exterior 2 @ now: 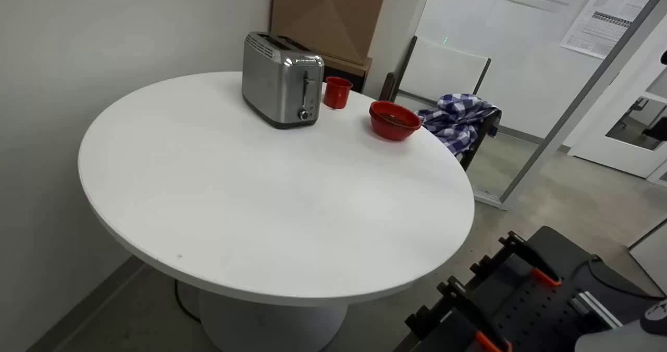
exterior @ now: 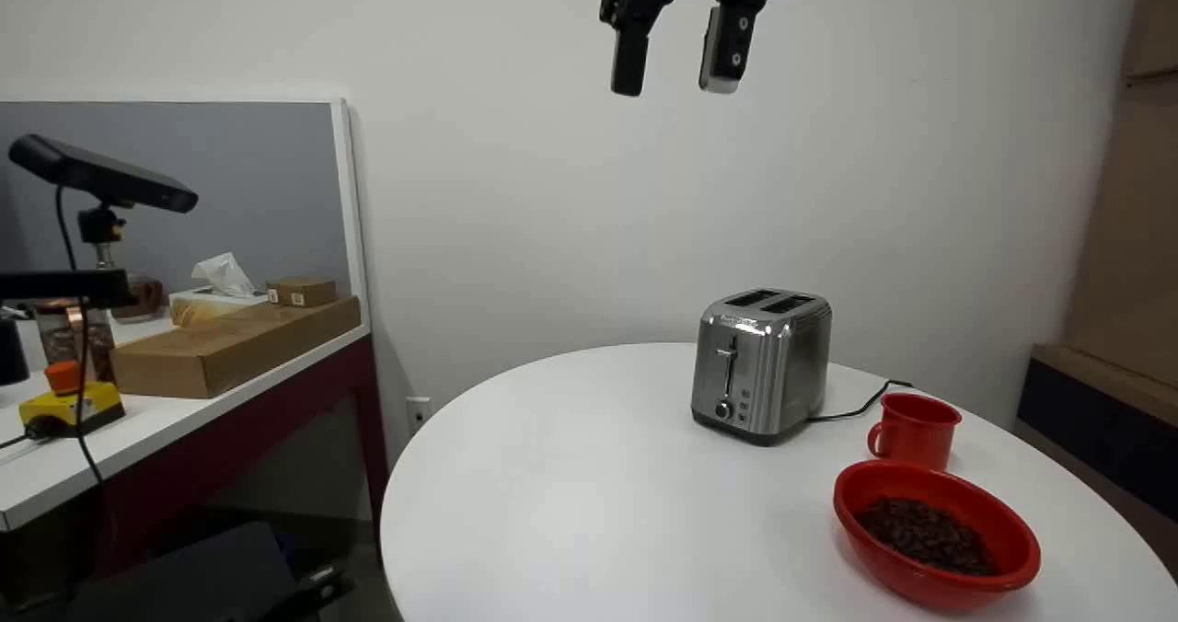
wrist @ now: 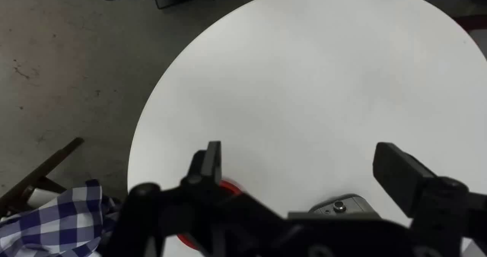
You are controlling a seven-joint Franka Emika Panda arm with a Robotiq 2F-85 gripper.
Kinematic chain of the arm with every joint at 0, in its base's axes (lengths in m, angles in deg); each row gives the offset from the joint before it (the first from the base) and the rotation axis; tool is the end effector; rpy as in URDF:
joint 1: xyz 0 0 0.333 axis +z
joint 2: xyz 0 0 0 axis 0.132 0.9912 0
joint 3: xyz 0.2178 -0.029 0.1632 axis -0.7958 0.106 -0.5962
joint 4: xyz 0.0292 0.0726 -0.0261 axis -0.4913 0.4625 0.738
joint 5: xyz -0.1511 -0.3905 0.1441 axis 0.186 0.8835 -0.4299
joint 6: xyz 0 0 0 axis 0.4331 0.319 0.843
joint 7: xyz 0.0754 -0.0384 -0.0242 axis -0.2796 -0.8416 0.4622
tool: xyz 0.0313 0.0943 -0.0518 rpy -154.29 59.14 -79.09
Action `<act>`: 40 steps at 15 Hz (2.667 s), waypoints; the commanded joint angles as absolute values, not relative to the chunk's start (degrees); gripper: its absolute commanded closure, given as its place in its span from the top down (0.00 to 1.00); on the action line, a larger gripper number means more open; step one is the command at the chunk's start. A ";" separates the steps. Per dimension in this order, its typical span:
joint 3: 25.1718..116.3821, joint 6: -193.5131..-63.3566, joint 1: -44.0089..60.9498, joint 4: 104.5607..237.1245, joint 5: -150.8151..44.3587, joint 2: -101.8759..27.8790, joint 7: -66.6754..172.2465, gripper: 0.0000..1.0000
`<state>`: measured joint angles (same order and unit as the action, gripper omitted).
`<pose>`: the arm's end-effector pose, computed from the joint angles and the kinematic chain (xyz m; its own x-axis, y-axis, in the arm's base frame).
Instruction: Push down the toaster lever.
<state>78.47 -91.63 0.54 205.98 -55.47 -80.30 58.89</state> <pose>0.4493 -0.1581 0.4933 0.9618 -0.2677 -0.0571 -0.2717 -0.9590 -0.0811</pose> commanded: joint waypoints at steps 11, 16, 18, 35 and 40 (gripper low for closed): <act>75.76 -119.61 5.64 202.46 -66.46 -67.70 61.82 1.00; 72.25 -128.82 9.02 197.14 -69.04 -56.97 68.88 1.00; 70.81 -131.88 9.06 195.25 -68.03 -53.13 70.86 0.75; 64.14 -147.80 5.32 182.45 -64.80 -27.30 69.75 0.00; 64.35 -146.65 5.97 180.09 -61.67 -23.42 68.49 0.00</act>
<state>64.44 -148.73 5.85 183.44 -64.03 -26.03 70.40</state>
